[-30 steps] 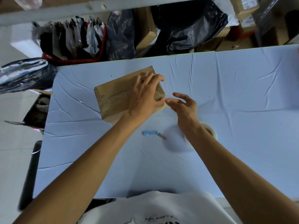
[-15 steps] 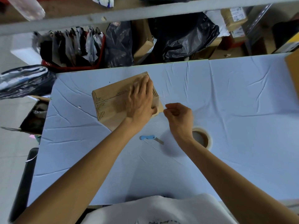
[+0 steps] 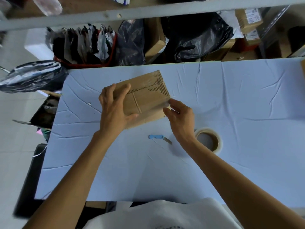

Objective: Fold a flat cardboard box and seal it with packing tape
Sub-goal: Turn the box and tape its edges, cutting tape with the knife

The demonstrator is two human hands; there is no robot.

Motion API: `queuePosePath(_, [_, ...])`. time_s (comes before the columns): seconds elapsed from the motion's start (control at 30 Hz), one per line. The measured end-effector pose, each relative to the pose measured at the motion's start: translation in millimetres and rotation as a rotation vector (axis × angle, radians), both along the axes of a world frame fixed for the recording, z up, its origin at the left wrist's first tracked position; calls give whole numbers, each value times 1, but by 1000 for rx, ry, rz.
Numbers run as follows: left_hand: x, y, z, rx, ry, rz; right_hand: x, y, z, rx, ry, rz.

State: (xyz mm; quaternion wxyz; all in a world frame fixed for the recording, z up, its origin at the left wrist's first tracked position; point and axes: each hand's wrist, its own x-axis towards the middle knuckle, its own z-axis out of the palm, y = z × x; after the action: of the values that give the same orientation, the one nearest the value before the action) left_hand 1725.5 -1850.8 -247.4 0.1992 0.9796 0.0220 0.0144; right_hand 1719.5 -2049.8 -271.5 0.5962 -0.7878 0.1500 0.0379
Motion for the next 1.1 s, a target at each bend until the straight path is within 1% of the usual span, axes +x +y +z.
queuePosePath(0.13, [1,-2,-8,-5,-35,-4,3,0,3,18,-30,-58])
queuePosePath(0.23, [1,-7,-9,21,-48,-11,7,-3,8,-15,-72,-76])
queuePosePath(0.47, [4,-2,-12,85,-29,-21,10,-3,11,-270,-144,80])
queuePosePath(0.5, [5,-2,-12,90,-32,-24,10,-1,10,-267,-156,68])
queuePosePath(0.6, [6,-1,-13,73,-33,-17,9,3,10,-156,-173,-33])
queuePosePath(0.77, [7,2,-15,64,-46,-8,14,0,11,17,-109,-139])
queuePosePath(1.0, [7,4,-18,49,-70,-12,15,-8,19,-42,-164,-49])
queuePosePath(1.1, [9,8,-18,-53,-86,-26,15,-8,22,-23,-156,-40])
